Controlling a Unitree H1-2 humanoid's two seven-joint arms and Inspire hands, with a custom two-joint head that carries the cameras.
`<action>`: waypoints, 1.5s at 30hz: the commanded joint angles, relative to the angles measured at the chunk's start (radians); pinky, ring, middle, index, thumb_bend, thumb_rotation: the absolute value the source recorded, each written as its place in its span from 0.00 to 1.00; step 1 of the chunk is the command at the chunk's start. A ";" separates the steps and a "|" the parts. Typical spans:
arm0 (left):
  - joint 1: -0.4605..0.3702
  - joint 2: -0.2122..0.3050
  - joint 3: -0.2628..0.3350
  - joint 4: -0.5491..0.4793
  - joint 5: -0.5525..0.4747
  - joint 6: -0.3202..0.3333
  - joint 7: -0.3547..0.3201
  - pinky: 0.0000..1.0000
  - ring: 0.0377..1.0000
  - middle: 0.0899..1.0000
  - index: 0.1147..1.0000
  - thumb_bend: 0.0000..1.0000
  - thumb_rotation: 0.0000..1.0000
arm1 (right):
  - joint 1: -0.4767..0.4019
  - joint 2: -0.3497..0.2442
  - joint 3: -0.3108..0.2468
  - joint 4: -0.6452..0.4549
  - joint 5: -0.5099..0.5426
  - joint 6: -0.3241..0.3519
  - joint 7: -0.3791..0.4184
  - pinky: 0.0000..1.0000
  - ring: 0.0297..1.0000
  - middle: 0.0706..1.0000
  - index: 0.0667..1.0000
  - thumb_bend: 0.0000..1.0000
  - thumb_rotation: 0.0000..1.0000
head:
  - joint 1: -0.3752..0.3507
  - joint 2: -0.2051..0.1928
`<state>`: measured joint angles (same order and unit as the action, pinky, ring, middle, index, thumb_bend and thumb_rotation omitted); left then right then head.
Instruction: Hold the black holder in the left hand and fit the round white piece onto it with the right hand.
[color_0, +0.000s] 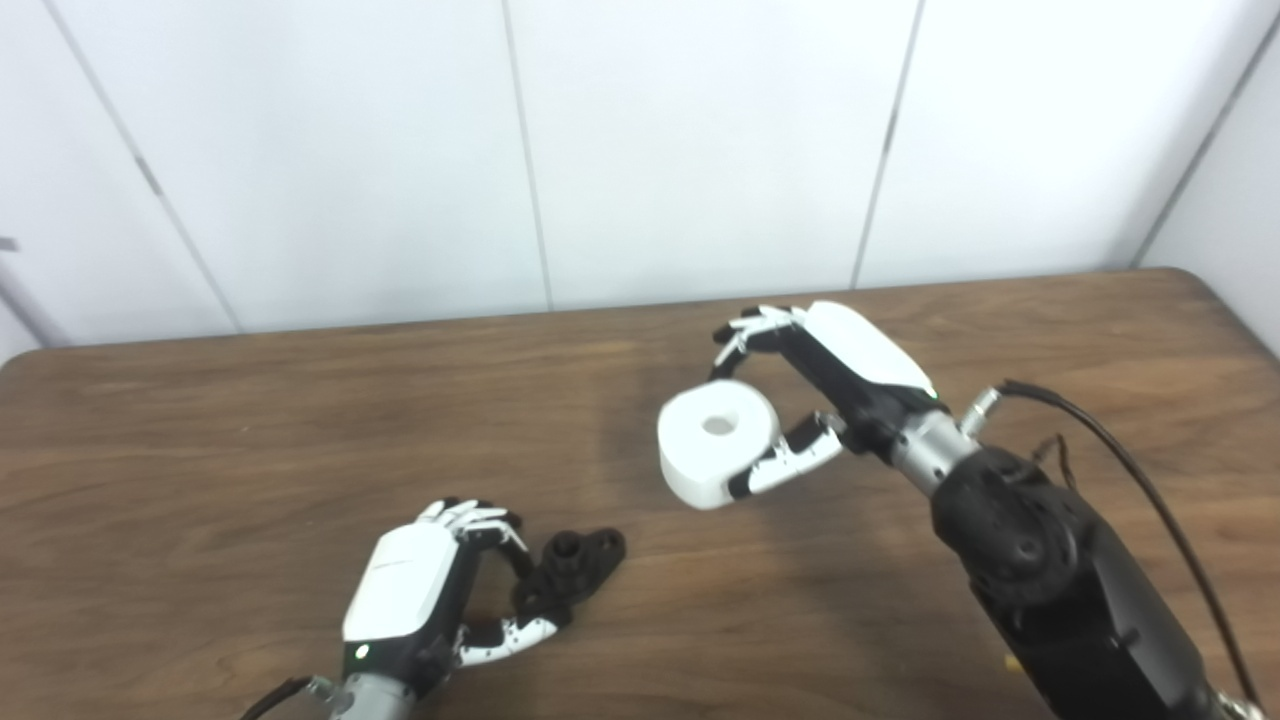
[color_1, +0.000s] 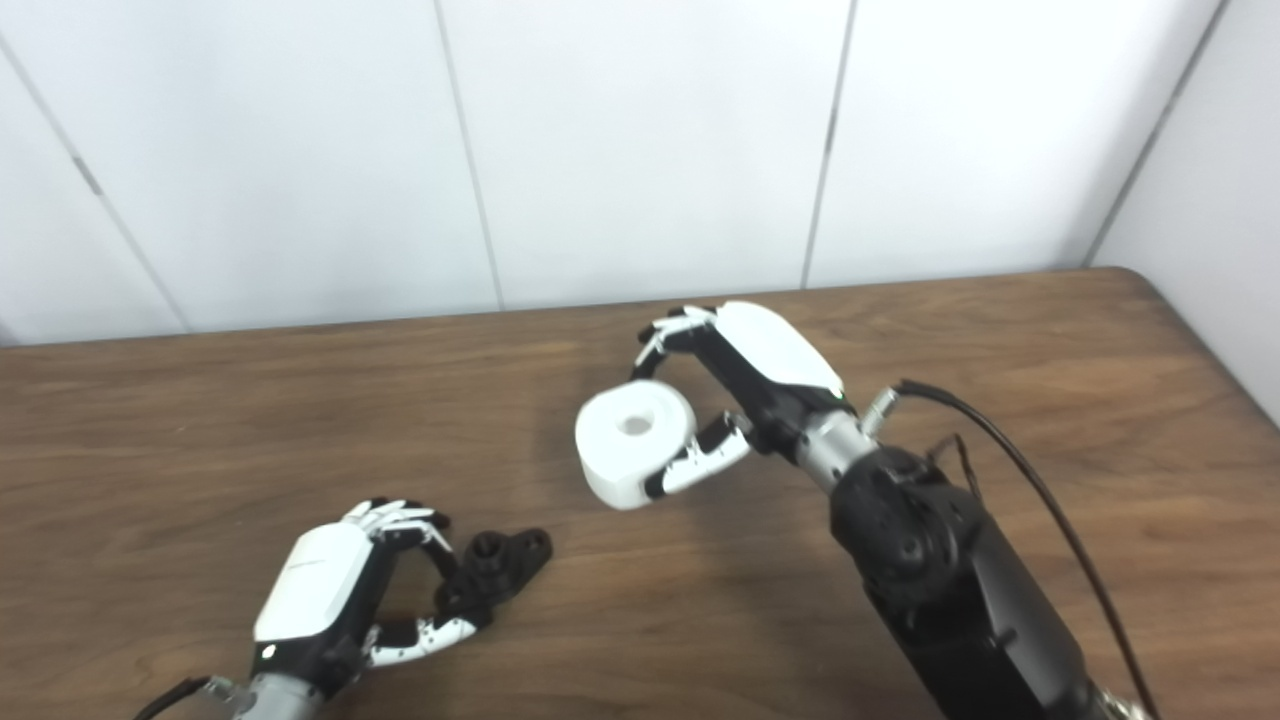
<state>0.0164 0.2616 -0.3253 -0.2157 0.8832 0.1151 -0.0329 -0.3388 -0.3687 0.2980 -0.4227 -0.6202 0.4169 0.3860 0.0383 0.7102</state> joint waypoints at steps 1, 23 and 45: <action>0.017 -0.012 -0.034 0.039 0.025 0.013 -0.035 0.93 0.85 0.73 0.42 0.52 0.05 | -0.023 0.005 -0.005 -0.050 0.001 -0.040 -0.004 0.97 0.93 0.82 0.44 0.53 0.14 | 0.010 0.001; 0.004 -0.029 -0.065 0.057 0.049 0.038 -0.020 0.93 0.85 0.74 0.42 0.52 0.05 | -0.043 0.167 0.056 -0.042 -0.012 -0.069 -0.005 1.00 0.94 0.82 0.45 0.53 0.14 | 0.069 0.011; 0.001 -0.033 -0.068 0.060 0.043 0.042 -0.013 0.93 0.85 0.74 0.42 0.52 0.05 | -0.022 0.204 0.062 -0.005 -0.014 -0.081 -0.012 1.00 0.95 0.82 0.45 0.53 0.14 | 0.072 0.014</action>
<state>0.0021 0.2324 -0.3629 -0.1925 0.9071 0.1482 -0.0011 -0.3377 -0.1710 0.3679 -0.4088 -0.6400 0.3797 0.3973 0.1089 0.7240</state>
